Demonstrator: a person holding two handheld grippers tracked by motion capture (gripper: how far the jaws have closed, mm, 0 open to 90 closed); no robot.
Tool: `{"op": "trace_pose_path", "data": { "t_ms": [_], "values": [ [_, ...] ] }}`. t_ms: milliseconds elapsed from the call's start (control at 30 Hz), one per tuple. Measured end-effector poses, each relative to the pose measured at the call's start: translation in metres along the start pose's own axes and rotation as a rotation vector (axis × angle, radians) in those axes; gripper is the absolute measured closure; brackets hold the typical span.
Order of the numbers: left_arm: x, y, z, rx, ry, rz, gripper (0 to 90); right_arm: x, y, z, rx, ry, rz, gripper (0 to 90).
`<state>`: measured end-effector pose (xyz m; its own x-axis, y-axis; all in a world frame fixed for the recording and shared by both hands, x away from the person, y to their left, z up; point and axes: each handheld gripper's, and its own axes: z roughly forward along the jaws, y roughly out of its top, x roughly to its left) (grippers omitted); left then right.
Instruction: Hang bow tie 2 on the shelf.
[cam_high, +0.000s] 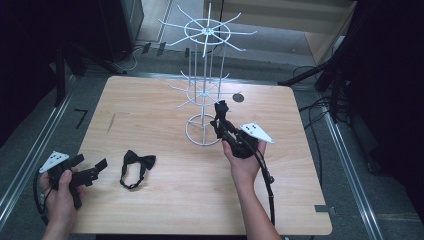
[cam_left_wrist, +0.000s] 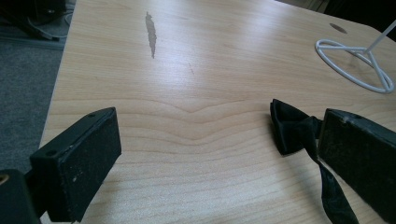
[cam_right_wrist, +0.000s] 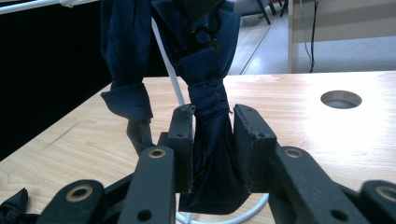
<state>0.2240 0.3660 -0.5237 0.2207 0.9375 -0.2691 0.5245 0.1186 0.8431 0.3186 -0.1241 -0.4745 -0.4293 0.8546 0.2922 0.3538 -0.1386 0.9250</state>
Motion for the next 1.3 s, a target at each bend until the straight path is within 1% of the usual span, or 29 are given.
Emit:
{"op": "trace_pose_path", "data": {
  "t_ms": [167, 267, 400, 433, 467, 500, 533, 633, 767, 867, 967, 1000, 1100, 1167, 1200, 1300],
  "values": [
    [0.0, 0.0, 0.0, 0.0, -0.001, 0.001, 0.2, 0.0, -0.001, -0.002, -0.002, 0.005, 0.012, 67.0],
    [0.0, 0.0, 0.0, 0.0, -0.001, 0.003, 0.2, -0.001, -0.001, -0.005, -0.012, -0.007, 0.017, 61.4],
    [0.0, 0.0, 0.0, -0.001, 0.001, 0.003, 0.2, -0.003, -0.001, -0.01, -0.026, -0.003, 0.018, 57.2],
    [0.0, 0.0, 0.0, -0.001, 0.002, 0.003, 0.2, -0.003, 0.0, -0.011, -0.031, -0.001, 0.021, 55.2],
    [0.0, 0.0, 0.0, 0.001, 0.002, 0.004, 0.2, -0.003, 0.001, -0.015, -0.043, 0.002, 0.02, 51.4],
    [0.0, 0.0, 0.0, 0.001, 0.002, 0.004, 0.2, -0.003, 0.001, -0.015, -0.043, 0.002, 0.02, 51.4],
    [0.0, 0.0, 0.0, 0.001, 0.003, 0.004, 0.2, -0.003, 0.002, -0.019, -0.049, -0.001, 0.013, 49.5],
    [0.0, 0.0, 0.0, 0.003, 0.003, 0.005, 0.1, -0.002, 0.003, -0.022, -0.057, 0.0, -0.001, 48.8],
    [-0.001, 0.0, 0.0, 0.003, 0.003, 0.005, 0.2, 0.002, 0.007, -0.03, -0.086, 0.005, -0.023, 47.1],
    [-0.001, 0.0, 0.0, 0.003, 0.003, 0.006, 0.1, 0.004, 0.009, -0.034, -0.101, 0.007, -0.023, 46.6],
    [-0.001, 0.0, 0.0, 0.002, 0.003, 0.005, 0.2, 0.005, 0.008, -0.035, -0.092, 0.006, -0.035, 46.7],
    [-0.001, 0.0, 0.0, 0.002, 0.003, 0.005, 0.1, 0.007, 0.007, -0.036, -0.083, 0.007, -0.042, 46.7],
    [-0.001, 0.0, 0.0, 0.004, 0.003, 0.006, 0.2, 0.01, 0.006, -0.036, -0.08, 0.013, -0.048, 46.8],
    [-0.001, 0.0, 0.0, 0.003, 0.003, 0.006, 0.2, 0.014, 0.005, -0.036, -0.077, 0.022, -0.054, 46.8],
    [-0.001, 0.0, 0.0, 0.002, 0.003, 0.005, 0.2, 0.018, 0.002, -0.035, -0.068, 0.029, -0.061, 47.0],
    [-0.001, 0.0, 0.0, 0.003, 0.003, 0.006, 0.1, 0.022, -0.001, -0.034, -0.059, 0.033, -0.065, 47.1]
  ]
}}
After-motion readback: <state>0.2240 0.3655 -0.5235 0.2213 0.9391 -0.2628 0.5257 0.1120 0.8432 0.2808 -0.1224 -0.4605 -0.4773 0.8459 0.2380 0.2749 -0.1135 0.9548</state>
